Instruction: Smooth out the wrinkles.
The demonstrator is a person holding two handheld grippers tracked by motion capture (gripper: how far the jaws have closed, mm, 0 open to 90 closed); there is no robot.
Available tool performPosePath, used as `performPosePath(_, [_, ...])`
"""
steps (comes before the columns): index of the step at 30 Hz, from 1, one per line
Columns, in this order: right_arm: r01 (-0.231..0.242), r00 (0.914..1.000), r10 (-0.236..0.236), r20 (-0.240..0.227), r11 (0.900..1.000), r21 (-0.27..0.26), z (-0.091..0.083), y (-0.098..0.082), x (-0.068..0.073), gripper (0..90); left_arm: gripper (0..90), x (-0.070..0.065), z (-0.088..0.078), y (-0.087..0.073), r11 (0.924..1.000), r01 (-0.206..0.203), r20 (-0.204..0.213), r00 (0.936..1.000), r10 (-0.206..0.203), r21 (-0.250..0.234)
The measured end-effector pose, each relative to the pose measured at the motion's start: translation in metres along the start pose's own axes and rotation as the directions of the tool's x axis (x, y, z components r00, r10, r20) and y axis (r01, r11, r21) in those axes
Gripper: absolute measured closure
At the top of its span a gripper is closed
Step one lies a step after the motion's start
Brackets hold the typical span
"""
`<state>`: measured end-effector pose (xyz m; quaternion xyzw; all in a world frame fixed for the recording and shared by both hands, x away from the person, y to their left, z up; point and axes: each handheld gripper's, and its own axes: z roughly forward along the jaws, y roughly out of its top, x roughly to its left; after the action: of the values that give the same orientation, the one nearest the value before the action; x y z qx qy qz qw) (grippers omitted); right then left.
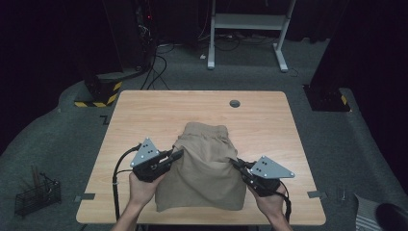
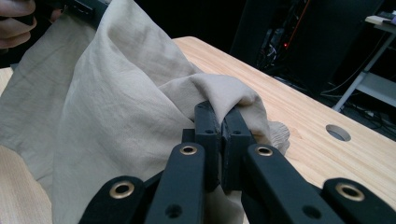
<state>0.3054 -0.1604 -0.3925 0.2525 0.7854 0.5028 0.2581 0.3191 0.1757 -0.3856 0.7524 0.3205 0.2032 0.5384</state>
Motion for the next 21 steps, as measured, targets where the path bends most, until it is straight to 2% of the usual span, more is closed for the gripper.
performPosePath(4, [0.004,1.0,-0.005,-0.002,1.0,-0.017,-0.005,0.002,0.003,88.0,82.9,-0.007,-0.007,0.003,0.9996,-0.025,0.005,0.9997,0.025,-0.011])
performPosePath(8, [0.018,0.9998,-0.018,-0.005,0.999,-0.03,-0.014,0.004,0.009,88.0,82.9,-0.012,-0.012,0.005,0.9994,-0.015,0.032,0.9994,0.016,-0.03])
performPosePath(10, [0.024,0.9997,-0.024,-0.007,0.999,-0.035,-0.018,0.006,0.01,88.1,82.9,-0.013,-0.012,0.008,0.9991,-0.022,0.029,0.9993,0.023,-0.037])
performPosePath(12, [0.023,0.9997,-0.024,-0.003,0.999,-0.037,-0.017,0.008,0.007,88.1,82.9,-0.007,-0.006,0.011,0.9992,-0.003,0.036,0.9993,0.004,-0.04])
performPosePath(14, [-0.006,0.9999,0.006,-0.013,0.999,-0.033,-0.01,0.008,-0.002,88.0,82.9,0.001,0.002,0.014,0.9989,0.024,0.043,0.9988,-0.023,-0.04])
performPosePath(17, [-0.047,0.9987,0.047,-0.021,0.999,-0.013,0.004,0.006,-0.017,88.1,82.9,0.012,0.014,0.014,0.9984,0.051,0.032,0.9982,-0.05,-0.025])
performPosePath(21, [-0.075,0.997,0.075,-0.019,0.997,0.027,0.023,0.003,-0.031,88.1,82.9,0.027,0.028,0.012,0.9963,0.086,0.01,0.9963,-0.086,-0.001])
